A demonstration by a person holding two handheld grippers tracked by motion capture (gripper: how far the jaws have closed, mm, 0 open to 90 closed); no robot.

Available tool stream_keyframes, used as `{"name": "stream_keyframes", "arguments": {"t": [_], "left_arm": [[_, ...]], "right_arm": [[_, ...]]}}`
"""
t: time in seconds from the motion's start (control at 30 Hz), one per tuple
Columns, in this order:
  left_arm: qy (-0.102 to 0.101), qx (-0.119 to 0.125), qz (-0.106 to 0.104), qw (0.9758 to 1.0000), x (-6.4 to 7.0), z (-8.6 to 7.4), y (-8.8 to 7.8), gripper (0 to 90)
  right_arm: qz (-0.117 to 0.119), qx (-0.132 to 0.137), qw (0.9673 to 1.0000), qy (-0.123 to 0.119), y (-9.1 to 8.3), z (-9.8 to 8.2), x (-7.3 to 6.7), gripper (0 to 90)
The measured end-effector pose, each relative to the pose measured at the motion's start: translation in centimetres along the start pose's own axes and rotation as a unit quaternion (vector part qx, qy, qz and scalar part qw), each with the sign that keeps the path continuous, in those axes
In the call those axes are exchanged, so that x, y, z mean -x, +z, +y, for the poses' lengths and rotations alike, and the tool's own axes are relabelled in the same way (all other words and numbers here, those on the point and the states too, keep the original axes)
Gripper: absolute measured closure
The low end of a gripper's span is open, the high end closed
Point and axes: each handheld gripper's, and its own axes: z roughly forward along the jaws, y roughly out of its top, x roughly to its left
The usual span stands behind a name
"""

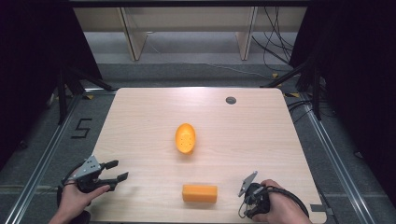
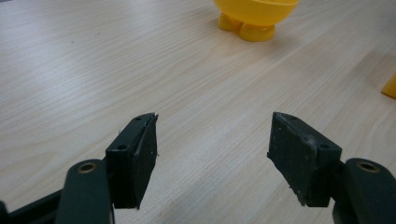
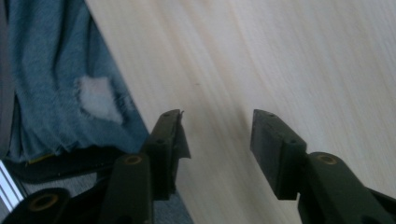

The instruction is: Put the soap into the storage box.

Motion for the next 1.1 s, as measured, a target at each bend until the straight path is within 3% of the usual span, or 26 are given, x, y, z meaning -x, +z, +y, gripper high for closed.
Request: {"name": "stream_keyframes", "arguments": {"t": [0.17, 0.33, 0.37, 0.43, 0.47, 0.5, 0.53, 0.6, 0.83, 0.97, 1.0, 1.07, 1.1], "left_arm": [[-0.001, -0.002, 0.002, 1.0000, 0.0, -0.1, -0.2, 33.2], [-0.001, 0.003, -0.005, 1.0000, 0.1, -0.1, -0.1, 33.4], [0.001, -0.003, -0.007, 1.0000, 0.0, -0.1, -0.1, 33.4], [0.000, -0.004, -0.008, 1.0000, 0.0, -0.1, -0.1, 33.5], [0.001, -0.003, -0.008, 1.0000, 0.0, -0.1, -0.1, 33.5], [-0.003, 0.000, -0.009, 1.0000, 0.1, -0.1, 0.0, 33.6], [-0.002, -0.001, -0.009, 1.0000, 0.1, -0.1, 0.0, 33.6], [-0.002, -0.001, -0.009, 1.0000, 0.1, -0.1, -0.1, 33.6], [0.000, -0.002, -0.008, 1.0000, 0.1, -0.1, 0.0, 33.6], [0.000, -0.003, -0.007, 1.0000, 0.1, -0.1, 0.0, 33.6], [0.001, -0.004, -0.007, 1.0000, 0.1, -0.1, 0.0, 33.6], [0.001, -0.003, -0.009, 1.0000, 0.1, -0.1, 0.0, 33.6], [0.000, -0.003, -0.010, 0.9999, 0.1, -0.2, 0.0, 33.6]], "right_arm": [[-0.005, -0.010, 0.9995, -0.031, -0.8, 2.0, -0.3, 55.9], [-0.024, -0.019, 0.9991, -0.028, -1.6, 3.5, -0.3, 53.7], [-0.025, -0.014, 0.9982, -0.053, -2.0, 4.3, -0.1, 52.2], [-0.028, -0.015, 0.9980, -0.055, -2.2, 4.6, -0.1, 51.5], [-0.031, -0.025, 0.9985, -0.037, -2.4, 4.9, -0.3, 50.8], [-0.028, -0.028, 0.9974, -0.060, -2.8, 5.8, -0.3, 49.2], [-0.026, -0.031, 0.9969, -0.068, -2.9, 6.3, -0.4, 48.7], [-0.024, -0.036, 0.9969, -0.065, -3.1, 6.7, -0.5, 48.0], [-0.027, -0.041, 0.9919, -0.117, -3.6, 9.8, -0.7, 42.0], [-0.023, -0.049, 0.9902, -0.129, -3.4, 11.1, -1.0, 41.2], [-0.020, -0.044, 0.9866, -0.156, -3.2, 11.9, -0.7, 40.6], [-0.023, -0.053, 0.9882, -0.142, -3.2, 12.5, -1.0, 40.3], [-0.019, -0.053, 0.9867, -0.152, -3.1, 13.0, -1.0, 40.0]]}}
